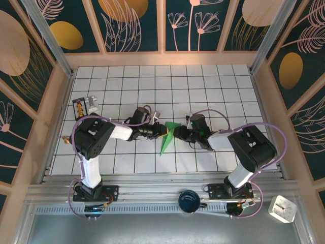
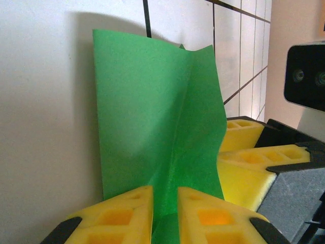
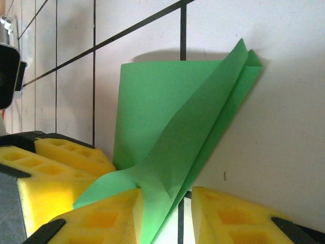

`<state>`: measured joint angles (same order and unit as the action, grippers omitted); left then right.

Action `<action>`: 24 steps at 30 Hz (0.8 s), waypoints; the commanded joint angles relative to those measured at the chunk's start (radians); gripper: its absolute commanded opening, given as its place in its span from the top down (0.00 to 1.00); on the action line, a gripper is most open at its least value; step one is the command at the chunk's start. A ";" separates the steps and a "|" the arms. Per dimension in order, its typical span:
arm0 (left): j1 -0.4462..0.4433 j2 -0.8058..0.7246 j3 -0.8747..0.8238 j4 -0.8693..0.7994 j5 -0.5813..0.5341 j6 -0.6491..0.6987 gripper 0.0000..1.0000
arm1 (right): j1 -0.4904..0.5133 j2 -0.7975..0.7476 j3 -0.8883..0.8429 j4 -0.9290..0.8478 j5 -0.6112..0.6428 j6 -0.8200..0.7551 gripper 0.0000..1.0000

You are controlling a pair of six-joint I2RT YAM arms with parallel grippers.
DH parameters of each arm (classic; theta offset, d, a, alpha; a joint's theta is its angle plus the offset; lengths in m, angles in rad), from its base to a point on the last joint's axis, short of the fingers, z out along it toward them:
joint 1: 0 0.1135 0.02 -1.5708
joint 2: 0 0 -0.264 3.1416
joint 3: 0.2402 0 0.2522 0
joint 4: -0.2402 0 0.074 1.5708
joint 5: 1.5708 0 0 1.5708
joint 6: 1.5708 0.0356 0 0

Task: Fold a paper plane with a square sheet of paper (pick it up from the middle)
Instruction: Move a paper plane to the center of the table.

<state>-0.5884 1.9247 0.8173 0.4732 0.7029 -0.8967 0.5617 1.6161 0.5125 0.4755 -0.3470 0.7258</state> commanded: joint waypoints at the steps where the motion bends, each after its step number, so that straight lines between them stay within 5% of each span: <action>1: -0.003 -0.033 -0.025 0.035 0.018 -0.014 0.80 | -0.008 -0.062 -0.033 -0.025 -0.014 0.013 0.64; 6: 0.004 -0.086 -0.048 -0.050 -0.071 0.023 0.78 | 0.031 -0.102 0.010 -0.166 0.095 0.069 0.55; 14: 0.056 -0.238 -0.115 -0.125 -0.263 0.091 0.68 | 0.226 -0.068 0.220 -0.510 0.490 0.113 0.33; 24: 0.070 -0.263 -0.162 -0.100 -0.263 0.096 0.66 | 0.334 0.095 0.434 -0.744 0.743 0.140 0.24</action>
<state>-0.5282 1.6714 0.6765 0.3740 0.4480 -0.8185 0.8795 1.6672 0.9028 -0.1295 0.2516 0.8444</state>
